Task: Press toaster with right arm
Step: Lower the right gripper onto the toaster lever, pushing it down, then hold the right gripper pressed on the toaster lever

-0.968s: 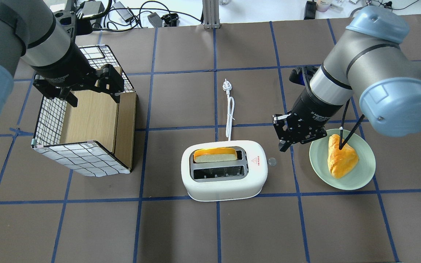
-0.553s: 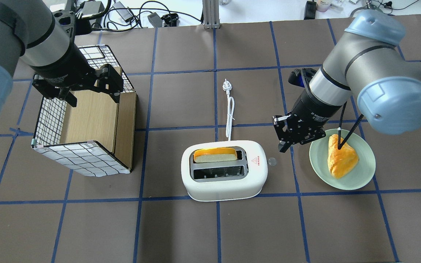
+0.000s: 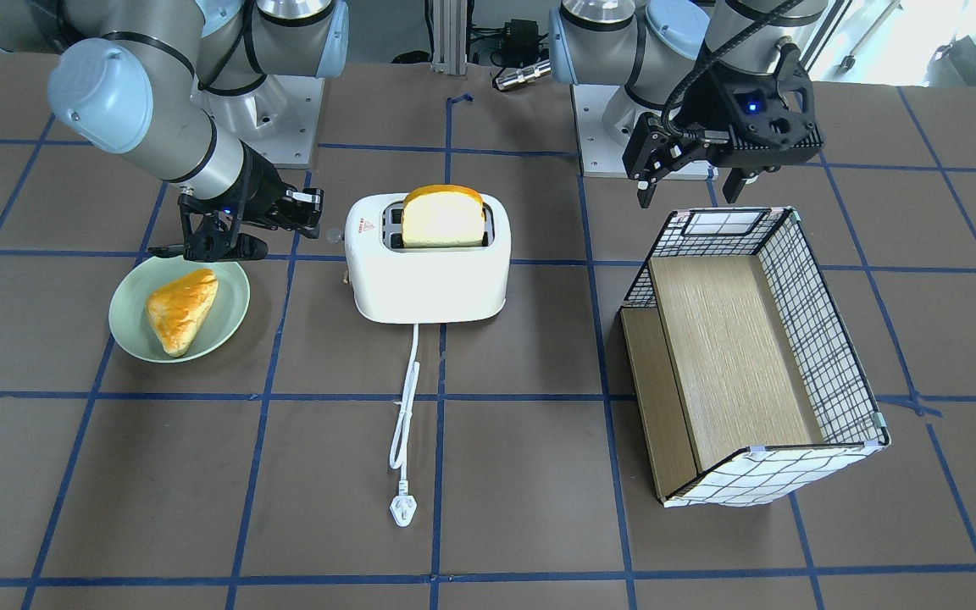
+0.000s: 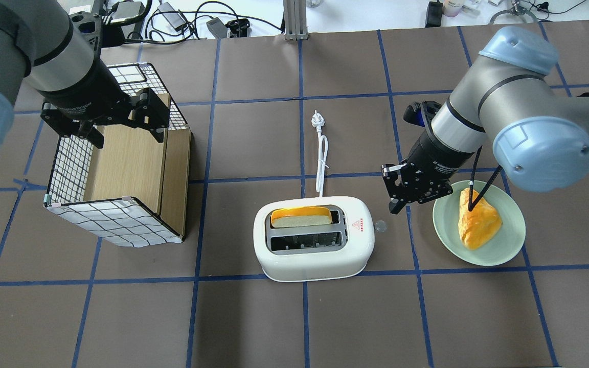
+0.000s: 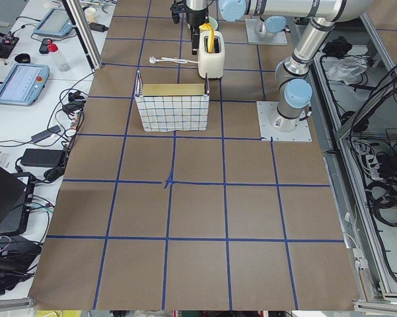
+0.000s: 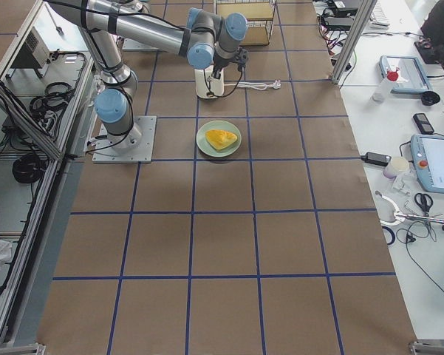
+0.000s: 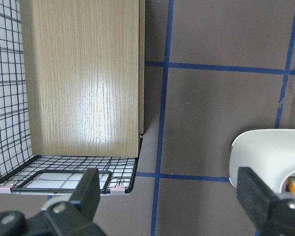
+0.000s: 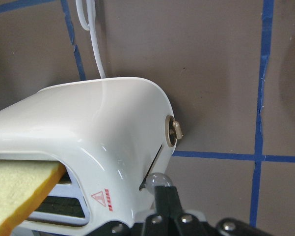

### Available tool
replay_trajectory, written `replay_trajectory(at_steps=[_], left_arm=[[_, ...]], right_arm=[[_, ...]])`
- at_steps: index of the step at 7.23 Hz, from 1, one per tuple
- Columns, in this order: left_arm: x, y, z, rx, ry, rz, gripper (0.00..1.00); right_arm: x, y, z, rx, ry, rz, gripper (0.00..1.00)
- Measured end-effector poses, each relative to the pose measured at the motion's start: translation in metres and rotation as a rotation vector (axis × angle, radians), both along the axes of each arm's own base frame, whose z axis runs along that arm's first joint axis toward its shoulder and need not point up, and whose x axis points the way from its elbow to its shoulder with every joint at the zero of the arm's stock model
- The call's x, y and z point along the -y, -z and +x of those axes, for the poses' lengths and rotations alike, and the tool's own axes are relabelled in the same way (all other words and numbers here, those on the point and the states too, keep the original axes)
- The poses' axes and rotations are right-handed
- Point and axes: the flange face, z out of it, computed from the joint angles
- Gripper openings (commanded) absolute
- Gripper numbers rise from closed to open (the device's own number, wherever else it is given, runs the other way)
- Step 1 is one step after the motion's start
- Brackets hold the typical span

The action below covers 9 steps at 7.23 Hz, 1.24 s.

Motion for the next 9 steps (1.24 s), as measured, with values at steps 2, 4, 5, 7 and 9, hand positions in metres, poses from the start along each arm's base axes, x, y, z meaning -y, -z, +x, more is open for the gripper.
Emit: replay_trajectory(at_steps=[2, 4, 5, 7, 9], left_arm=[[-0.001, -0.001, 0.002, 0.024, -0.001, 0.004, 1.0], [-0.001, 0.0, 0.002, 0.023, -0.003, 0.004, 1.0], [-0.001, 0.0, 0.002, 0.021, -0.003, 0.004, 1.0], [-0.002, 0.0, 0.002, 0.019, -0.002, 0.004, 1.0], [-0.002, -0.001, 0.002, 0.02, -0.001, 0.004, 1.0]], right_arm=[[0.0, 0.008, 0.004, 0.04, 0.011, -0.01, 0.0], [-0.002, 0.015, 0.005, 0.049, 0.013, -0.006, 0.0], [-0.005, 0.02, 0.005, 0.047, 0.012, 0.005, 0.0], [-0.01, 0.028, 0.005, 0.044, 0.011, 0.026, 0.0], [-0.013, 0.034, 0.005, 0.046, 0.007, 0.034, 0.0]])
